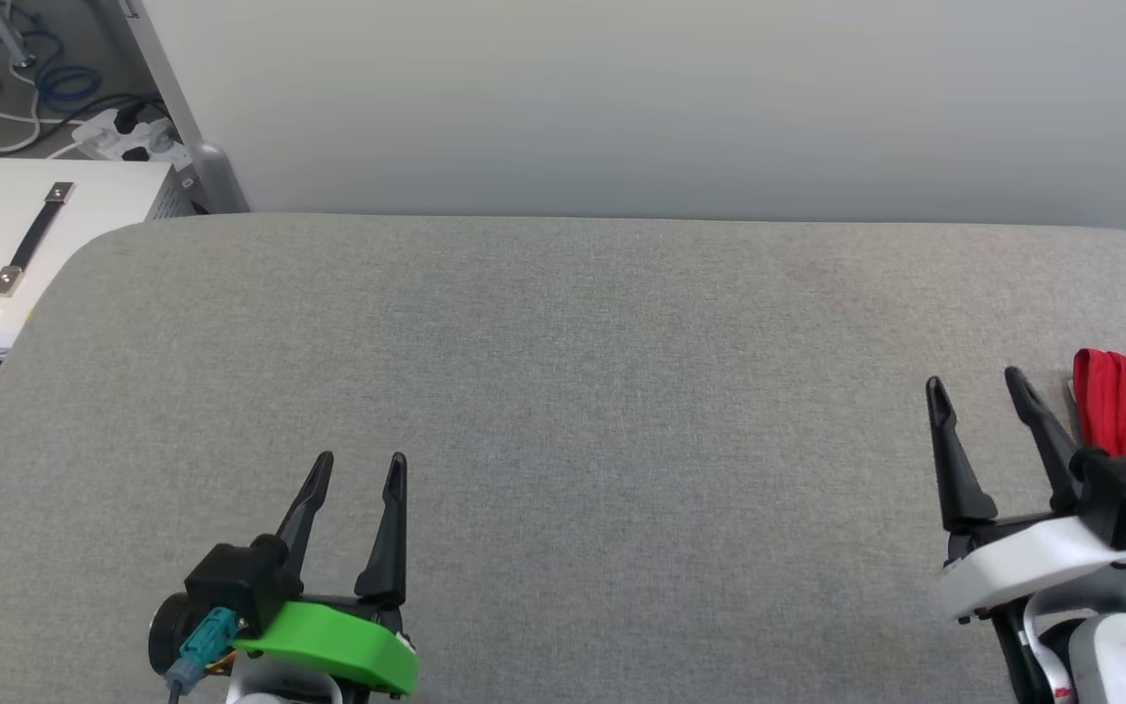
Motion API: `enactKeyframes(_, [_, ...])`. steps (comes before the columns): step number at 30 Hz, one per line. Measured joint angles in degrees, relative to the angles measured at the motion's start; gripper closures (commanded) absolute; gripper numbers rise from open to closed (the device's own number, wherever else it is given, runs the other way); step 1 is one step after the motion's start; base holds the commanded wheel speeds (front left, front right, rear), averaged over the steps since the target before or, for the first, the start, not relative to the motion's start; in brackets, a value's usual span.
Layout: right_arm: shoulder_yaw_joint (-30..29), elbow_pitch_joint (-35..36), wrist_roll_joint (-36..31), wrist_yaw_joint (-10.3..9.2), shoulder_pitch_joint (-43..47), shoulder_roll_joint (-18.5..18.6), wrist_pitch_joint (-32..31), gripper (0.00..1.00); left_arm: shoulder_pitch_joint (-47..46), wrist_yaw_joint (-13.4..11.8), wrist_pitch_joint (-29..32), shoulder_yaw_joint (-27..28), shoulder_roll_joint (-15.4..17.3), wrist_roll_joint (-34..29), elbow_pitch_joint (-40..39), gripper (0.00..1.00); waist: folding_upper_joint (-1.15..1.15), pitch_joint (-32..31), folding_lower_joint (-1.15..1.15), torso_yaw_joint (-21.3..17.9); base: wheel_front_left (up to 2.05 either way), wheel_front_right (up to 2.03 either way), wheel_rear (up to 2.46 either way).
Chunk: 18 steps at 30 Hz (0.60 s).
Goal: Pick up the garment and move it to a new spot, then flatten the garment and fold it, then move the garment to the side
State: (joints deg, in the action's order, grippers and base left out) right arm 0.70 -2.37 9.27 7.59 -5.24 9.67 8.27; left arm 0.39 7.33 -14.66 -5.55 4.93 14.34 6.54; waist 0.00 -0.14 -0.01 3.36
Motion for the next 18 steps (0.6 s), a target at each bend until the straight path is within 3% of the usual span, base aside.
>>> enactKeyframes(6, [-0.4,-0.6,-0.1,0.0,3.9,-4.2,3.4,0.0,1.0,0.0,0.0,0.6,-0.4,0.4,0.1,0.0,0.0,-0.8,0.0,0.9,0.0,0.0,0.0])
enactKeyframes(18, [-0.4,-4.1,-0.2,0.0,5.4,-6.1,5.6,0.0,1.0,0.0,0.0,1.6,-1.2,-1.3,0.7,0.0,0.0,-0.2,0.0,1.1,0.0,0.0,0.0])
